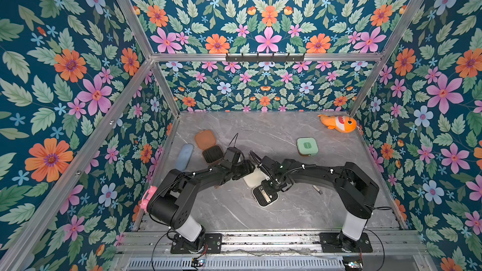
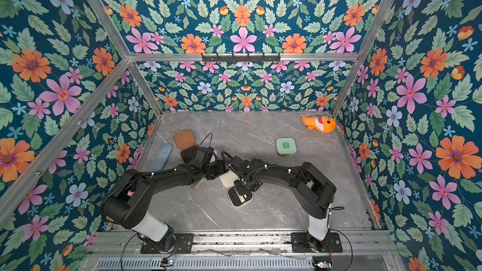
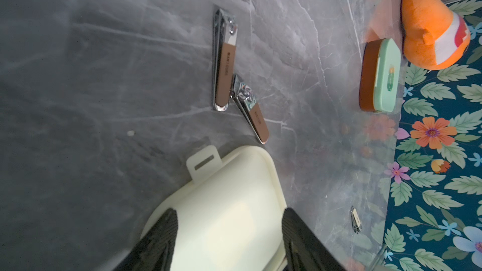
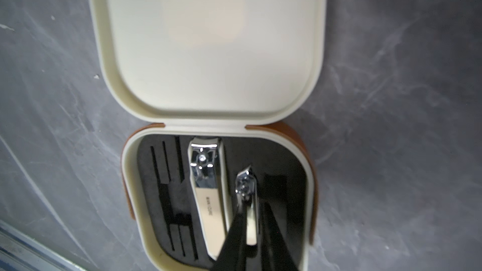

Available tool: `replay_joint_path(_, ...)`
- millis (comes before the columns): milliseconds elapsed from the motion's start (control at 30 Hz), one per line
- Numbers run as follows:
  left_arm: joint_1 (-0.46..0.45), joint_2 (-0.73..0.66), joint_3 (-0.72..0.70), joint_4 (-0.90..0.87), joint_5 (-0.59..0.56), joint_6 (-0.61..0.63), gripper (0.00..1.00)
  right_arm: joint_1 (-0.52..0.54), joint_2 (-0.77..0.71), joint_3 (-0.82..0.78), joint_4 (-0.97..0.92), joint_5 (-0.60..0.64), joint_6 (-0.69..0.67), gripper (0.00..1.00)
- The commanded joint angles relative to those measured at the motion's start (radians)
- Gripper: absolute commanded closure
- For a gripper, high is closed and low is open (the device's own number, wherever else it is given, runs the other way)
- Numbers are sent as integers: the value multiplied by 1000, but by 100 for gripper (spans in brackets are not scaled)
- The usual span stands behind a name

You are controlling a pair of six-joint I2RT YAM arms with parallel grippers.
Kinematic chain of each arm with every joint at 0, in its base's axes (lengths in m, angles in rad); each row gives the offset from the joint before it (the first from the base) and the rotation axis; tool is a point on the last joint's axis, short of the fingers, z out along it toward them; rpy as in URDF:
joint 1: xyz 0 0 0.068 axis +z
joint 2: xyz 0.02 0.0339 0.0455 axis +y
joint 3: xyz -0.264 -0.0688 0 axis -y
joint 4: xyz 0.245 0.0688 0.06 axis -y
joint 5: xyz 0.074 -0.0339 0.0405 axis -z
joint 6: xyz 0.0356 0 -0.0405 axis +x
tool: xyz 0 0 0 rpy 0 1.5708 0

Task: Organize nail clipper sets
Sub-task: Place the nail clipper in the storage box, then adjust the nail clipper at the center of the board.

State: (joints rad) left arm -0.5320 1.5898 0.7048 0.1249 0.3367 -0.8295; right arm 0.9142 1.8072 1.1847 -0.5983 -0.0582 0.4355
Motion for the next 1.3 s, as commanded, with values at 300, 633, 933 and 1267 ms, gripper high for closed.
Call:
replay_joint_path(300,0,-61,44,-54,-2,36,33,-189,-334,-202,-99,163,199,45)
replay_joint_path(633,0,-62,39,-41,10,35,33,-543,-495,-438,-9,13,199,25)
replay_joint_path(933,-1,-70,21,-28,12,27,33,-577,-380,-408,22,-26,181,23)
replay_joint_path(1267,0,-85,4,-28,15,30,33,-577,-347,-414,58,-56,200,24)
